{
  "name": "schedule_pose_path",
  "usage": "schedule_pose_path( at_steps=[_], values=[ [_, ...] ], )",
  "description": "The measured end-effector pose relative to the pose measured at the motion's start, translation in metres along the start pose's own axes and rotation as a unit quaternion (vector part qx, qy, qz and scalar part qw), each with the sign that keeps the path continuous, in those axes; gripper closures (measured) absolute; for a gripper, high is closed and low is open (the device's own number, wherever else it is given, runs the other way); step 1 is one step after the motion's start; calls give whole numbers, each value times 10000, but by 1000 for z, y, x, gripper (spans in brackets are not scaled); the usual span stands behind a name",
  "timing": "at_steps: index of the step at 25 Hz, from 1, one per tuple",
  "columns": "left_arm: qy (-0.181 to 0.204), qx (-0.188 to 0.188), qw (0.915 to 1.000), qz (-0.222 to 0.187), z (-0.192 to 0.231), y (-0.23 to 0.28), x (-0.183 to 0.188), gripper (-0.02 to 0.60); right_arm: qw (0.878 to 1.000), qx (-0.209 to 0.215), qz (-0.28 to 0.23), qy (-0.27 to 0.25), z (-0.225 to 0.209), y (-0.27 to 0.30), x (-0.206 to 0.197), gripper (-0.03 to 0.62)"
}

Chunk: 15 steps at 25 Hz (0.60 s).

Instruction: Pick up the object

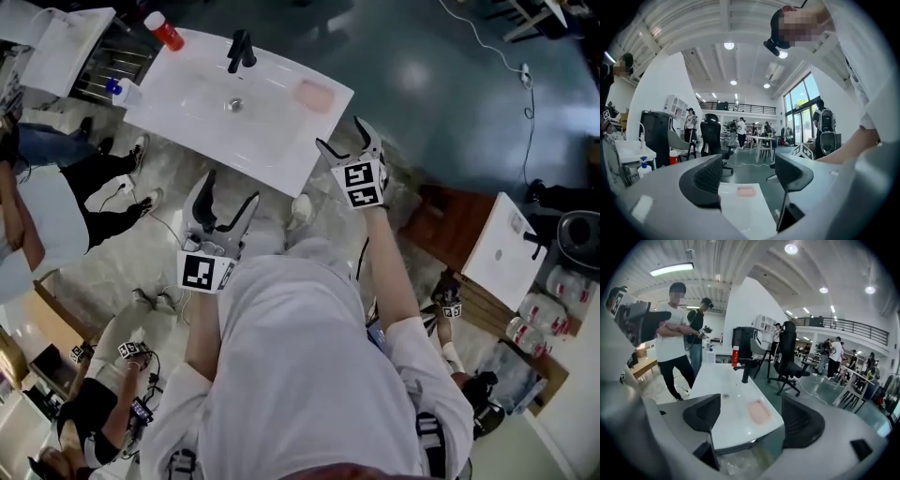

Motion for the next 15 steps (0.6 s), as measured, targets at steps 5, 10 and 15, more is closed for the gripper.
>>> schedule_pose_path(
  at_steps=[5, 10, 15],
  values=[
    [-74, 319, 9994, 110, 12, 4, -4, 230, 9957, 513, 699, -322, -15, 67, -25, 195],
    [-81, 523, 9983, 262, 27, 2, -8, 230, 9823, 1046, 1431, -598, -18, 131, -53, 224],
    [-138, 715, 9968, 335, 39, 0, -9, 229, 9635, 1445, 2049, -939, -15, 177, -76, 268]
  ],
)
Point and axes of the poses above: the fingertips, and each gripper's own axes: y forward along the fingers, z to its left, x out of its top, the point moved 9 cm from there along -y, backward along the fingers, and after that the axes turned 7 degrees about -z, right-handed, at the moved point
